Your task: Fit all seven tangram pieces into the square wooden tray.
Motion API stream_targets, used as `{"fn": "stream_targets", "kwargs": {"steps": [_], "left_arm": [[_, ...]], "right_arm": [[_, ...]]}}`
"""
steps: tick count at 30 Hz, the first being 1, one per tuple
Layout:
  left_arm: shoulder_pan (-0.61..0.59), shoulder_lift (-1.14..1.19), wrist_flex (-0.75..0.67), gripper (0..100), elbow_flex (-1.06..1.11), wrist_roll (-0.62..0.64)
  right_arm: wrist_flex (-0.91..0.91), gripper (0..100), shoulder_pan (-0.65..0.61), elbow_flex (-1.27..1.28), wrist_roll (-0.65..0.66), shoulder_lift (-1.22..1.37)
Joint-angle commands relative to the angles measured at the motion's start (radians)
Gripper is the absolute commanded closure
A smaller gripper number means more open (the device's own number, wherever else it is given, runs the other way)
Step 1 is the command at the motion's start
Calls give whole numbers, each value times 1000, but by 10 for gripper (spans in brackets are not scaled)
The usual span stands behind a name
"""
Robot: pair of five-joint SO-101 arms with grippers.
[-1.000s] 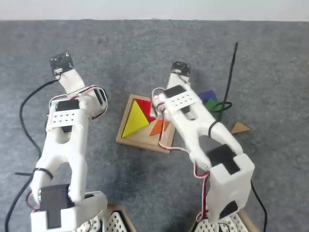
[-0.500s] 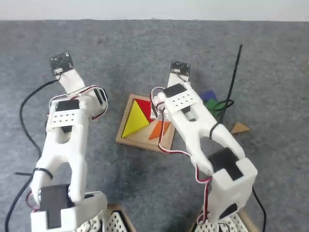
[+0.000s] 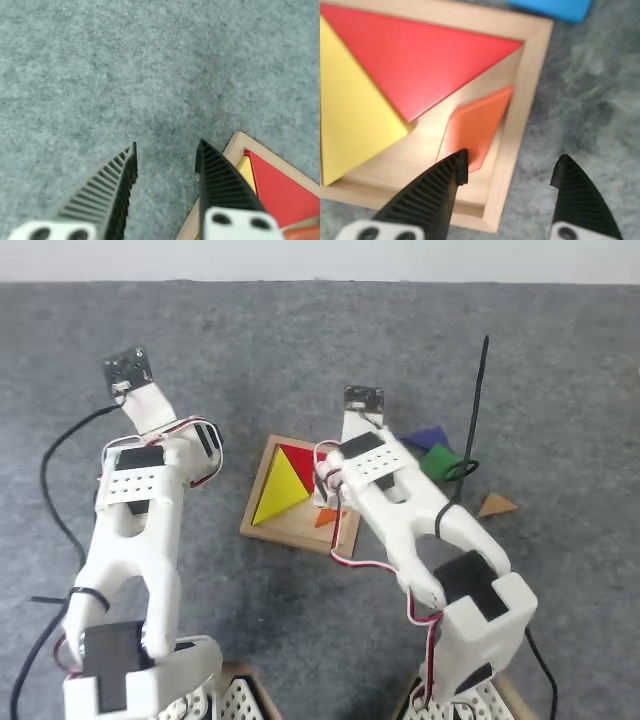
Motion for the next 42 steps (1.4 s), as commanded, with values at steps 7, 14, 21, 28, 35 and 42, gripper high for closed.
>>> {"fn": "stream_targets", "kwargs": {"steps": [7, 14, 21, 28, 35, 42], "left_arm": [[5, -14, 9, 808, -45, -12], [6, -15, 9, 808, -45, -12], [8, -15, 8, 808, -45, -12], [-103, 48, 38, 808, -211, -153], [-89, 408, 296, 809, -565, -302], [-51, 629, 305, 812, -593, -370]], "right_arm": [[-8, 721, 205, -107, 112, 88], [13, 721, 260, -199, 169, 166], [134, 721, 252, -270, 163, 131], [208, 783, 245, -157, 164, -96], [5, 775, 305, 275, 239, -521], [-104, 775, 507, 537, 325, -668]]}}
